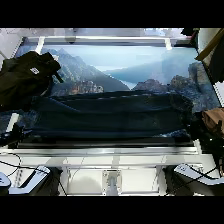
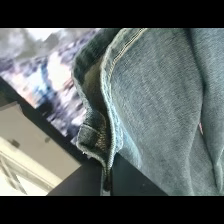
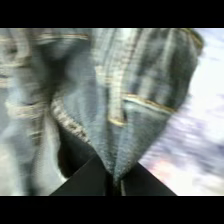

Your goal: Fold the clothes and pants, and hang the long-sleeved shirts on hangers.

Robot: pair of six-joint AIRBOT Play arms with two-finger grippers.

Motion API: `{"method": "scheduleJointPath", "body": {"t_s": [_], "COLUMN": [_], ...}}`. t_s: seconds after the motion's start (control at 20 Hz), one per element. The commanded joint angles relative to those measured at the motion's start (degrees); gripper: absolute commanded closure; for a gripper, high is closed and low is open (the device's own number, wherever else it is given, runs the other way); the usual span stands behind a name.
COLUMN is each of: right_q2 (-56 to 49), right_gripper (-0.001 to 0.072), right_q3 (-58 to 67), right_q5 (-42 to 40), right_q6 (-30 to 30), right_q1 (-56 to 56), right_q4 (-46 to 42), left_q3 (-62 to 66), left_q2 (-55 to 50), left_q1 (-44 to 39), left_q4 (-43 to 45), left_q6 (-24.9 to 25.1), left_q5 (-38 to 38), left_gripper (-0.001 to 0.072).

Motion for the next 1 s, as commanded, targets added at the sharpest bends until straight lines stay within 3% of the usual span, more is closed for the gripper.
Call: {"method": "scheduleJointPath", "body": {"t_s": [0.0,0.25,0.4,0.55,0.7,0.8,0.95], "right_q2": [4.3,18.6,28.0,36.1,36.0,34.1,29.3], "right_gripper": [0.0660,0.0660,0.0660,0.0660,0.0662,0.0662,0.0662], "right_q3": [4.4,9.6,9.6,10.4,13.0,14.0,14.8], "right_q5": [7.6,22.0,32.4,32.2,31.4,28.3,20.2], "right_q6": [0.2,10.3,11.5,15.3,20.3,20.7,21.2], "right_q1": [-0.6,-7.0,-10.8,-10.8,-10.6,-10.5,-7.5], "right_q4": [1.7,-15.0,-20.5,-21.9,-28.5,-28.5,-28.4], "left_q3": [5.4,15.9,16.5,16.5,17.2,17.3,20.0], "left_q2": [0.0,1.8,5.4,9.0,9.6,8.4,1.3], "left_q1": [0.1,0.1,0.1,0.1,-1.3,-6.2,-17.3], "left_q4": [0.0,0.2,0.7,7.2,10.2,10.4,16.2], "left_q6": [-0.2,-0.9,-1.2,-2.9,-5.2,-5.4,-12.0], "left_q5": [-1.1,-6.2,-7.3,-8.0,-6.6,-0.3,12.2], "left_gripper": [0.0688,0.0688,0.0688,0.0689,0.0691,0.0692,0.0692]}}
